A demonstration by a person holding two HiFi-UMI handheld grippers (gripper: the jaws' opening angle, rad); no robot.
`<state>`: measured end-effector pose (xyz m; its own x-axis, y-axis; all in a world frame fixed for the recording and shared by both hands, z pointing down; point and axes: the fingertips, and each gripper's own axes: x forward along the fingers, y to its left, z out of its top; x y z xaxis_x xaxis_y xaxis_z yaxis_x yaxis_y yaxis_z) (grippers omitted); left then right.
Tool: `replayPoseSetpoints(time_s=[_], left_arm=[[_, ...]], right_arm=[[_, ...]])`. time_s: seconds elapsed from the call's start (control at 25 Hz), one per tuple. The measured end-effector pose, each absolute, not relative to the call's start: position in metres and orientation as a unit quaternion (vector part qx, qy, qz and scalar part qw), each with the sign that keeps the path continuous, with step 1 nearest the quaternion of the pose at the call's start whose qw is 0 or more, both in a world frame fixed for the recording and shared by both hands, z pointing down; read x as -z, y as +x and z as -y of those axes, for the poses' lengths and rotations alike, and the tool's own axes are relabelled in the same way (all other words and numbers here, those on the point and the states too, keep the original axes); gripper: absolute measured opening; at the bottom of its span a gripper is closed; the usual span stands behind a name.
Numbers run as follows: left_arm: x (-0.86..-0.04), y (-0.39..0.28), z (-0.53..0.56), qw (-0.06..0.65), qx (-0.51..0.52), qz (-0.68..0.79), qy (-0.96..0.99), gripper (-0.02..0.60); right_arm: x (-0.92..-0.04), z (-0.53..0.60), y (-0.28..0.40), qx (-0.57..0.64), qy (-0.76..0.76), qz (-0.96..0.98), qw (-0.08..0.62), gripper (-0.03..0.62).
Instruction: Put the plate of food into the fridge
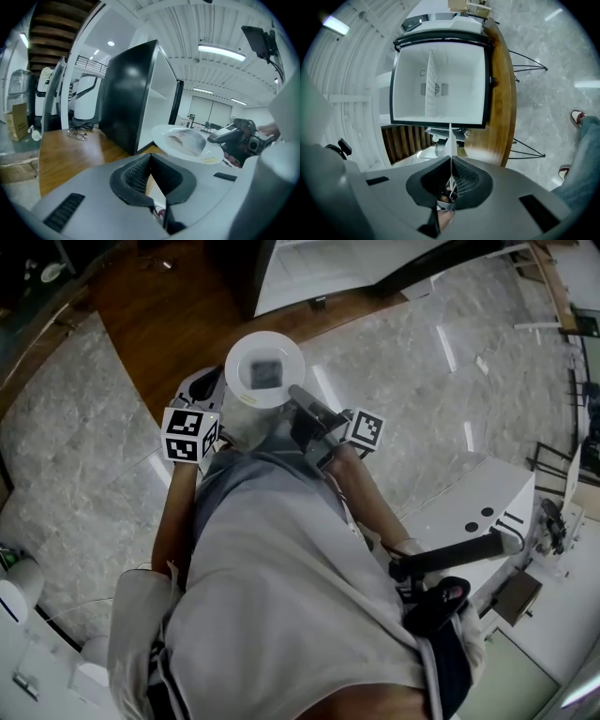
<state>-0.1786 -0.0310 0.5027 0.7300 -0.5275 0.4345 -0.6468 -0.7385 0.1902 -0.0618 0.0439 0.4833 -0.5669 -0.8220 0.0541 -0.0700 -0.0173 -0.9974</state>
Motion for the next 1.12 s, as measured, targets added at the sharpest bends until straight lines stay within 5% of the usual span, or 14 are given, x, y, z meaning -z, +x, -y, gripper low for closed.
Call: replayPoseSetpoints(time_s=[1.12], left_arm=[[-0.462,0.198,0.16,0.125,-0.144,0.343,0.92,0.018]], right_arm=[[-0.446,0.113,0.295,0.636,-0.28,-0.655,0.296,0.023]])
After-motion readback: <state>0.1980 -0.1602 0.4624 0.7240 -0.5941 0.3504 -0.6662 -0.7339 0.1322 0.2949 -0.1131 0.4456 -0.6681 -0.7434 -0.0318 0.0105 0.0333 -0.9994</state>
